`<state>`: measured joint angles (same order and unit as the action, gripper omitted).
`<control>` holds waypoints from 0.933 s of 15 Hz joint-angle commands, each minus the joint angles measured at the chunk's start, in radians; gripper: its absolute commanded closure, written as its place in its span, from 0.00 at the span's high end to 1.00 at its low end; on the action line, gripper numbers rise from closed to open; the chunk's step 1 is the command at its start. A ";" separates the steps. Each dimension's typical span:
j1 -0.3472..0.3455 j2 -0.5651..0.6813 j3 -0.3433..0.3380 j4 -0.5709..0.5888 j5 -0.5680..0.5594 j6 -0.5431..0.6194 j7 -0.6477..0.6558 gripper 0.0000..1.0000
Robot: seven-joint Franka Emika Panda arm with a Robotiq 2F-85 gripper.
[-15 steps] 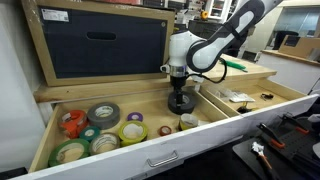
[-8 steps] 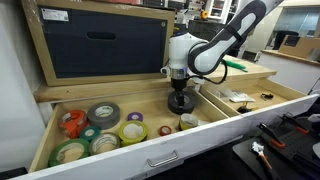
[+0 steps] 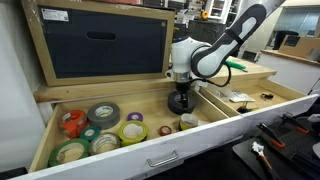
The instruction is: Put the black masking tape on the left side of the open drawer.
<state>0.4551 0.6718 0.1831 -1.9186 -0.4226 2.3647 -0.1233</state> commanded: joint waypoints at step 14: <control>0.036 -0.036 -0.040 -0.014 -0.022 0.085 0.204 0.19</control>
<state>0.4808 0.6719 0.1686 -1.9180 -0.4308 2.4098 0.0232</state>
